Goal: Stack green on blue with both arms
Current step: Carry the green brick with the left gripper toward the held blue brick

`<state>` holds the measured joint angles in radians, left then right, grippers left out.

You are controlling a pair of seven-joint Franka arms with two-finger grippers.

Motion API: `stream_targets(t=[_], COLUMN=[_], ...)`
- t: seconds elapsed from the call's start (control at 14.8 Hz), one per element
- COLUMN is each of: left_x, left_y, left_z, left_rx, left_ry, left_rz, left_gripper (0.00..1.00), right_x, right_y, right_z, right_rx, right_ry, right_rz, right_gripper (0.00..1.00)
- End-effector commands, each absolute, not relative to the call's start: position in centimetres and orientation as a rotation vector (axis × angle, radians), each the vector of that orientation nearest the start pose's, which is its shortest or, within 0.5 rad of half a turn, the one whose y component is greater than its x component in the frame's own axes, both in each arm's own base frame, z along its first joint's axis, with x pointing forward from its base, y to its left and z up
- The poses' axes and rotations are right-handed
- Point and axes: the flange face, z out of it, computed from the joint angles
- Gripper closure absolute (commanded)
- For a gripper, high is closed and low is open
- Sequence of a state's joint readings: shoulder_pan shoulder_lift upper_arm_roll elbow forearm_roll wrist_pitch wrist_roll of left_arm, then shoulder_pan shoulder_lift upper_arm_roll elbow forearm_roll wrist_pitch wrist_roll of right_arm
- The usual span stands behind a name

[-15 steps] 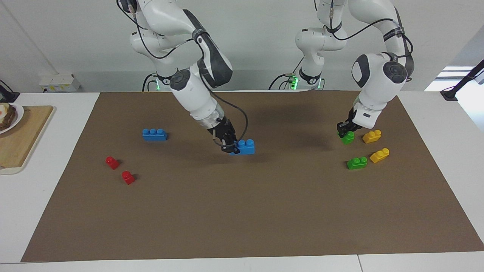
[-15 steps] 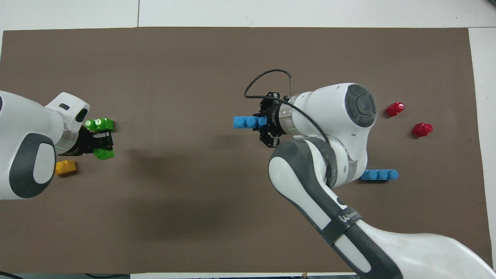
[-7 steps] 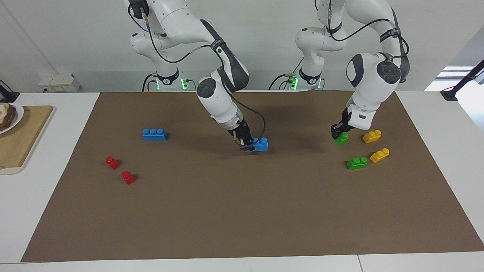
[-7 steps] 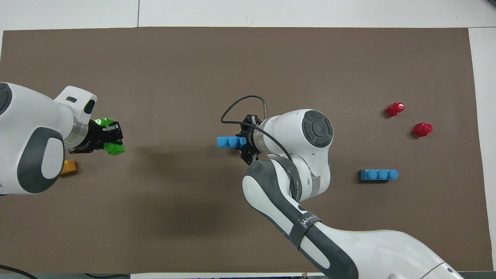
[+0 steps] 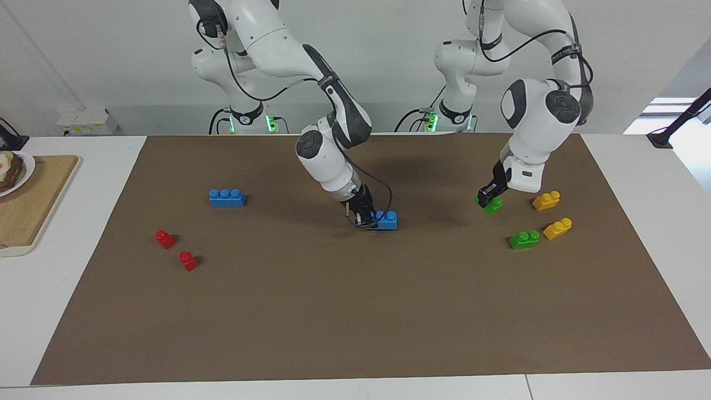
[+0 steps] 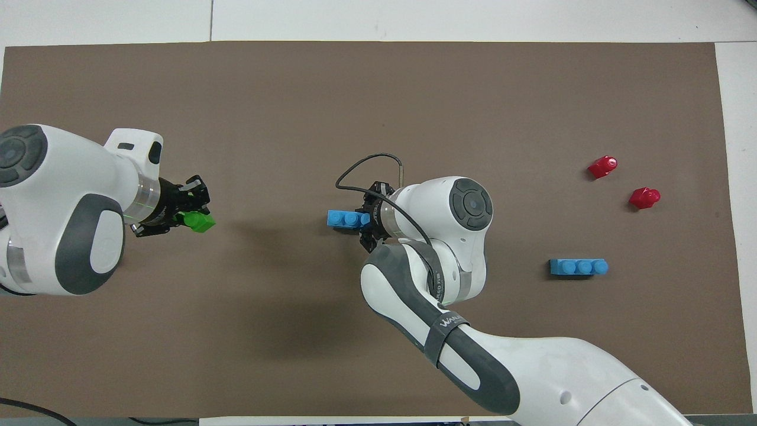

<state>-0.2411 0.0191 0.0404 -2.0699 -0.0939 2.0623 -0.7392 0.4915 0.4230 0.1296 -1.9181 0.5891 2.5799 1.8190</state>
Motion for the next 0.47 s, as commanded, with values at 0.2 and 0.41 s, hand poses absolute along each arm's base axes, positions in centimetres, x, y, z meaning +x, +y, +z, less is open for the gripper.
stream_targets(t=[0.2, 0.41], left_x=[53.3, 53.3], left_y=[-17.8, -19.7], left_z=[42.0, 42.6], left_rx=[-2.895, -2.842], left_ry=[-1.387, -1.536], left_rz=[0.077, 0.052], left_gripper=[1.0, 1.0], right_x=[53.5, 53.4], right_y=[36.3, 36.3], right_z=[27.5, 27.2], right_rx=[-1.779, -1.78], right_ry=[2.092, 2.096], right_rz=[0.429, 0.43], right_gripper=[1.0, 1.0])
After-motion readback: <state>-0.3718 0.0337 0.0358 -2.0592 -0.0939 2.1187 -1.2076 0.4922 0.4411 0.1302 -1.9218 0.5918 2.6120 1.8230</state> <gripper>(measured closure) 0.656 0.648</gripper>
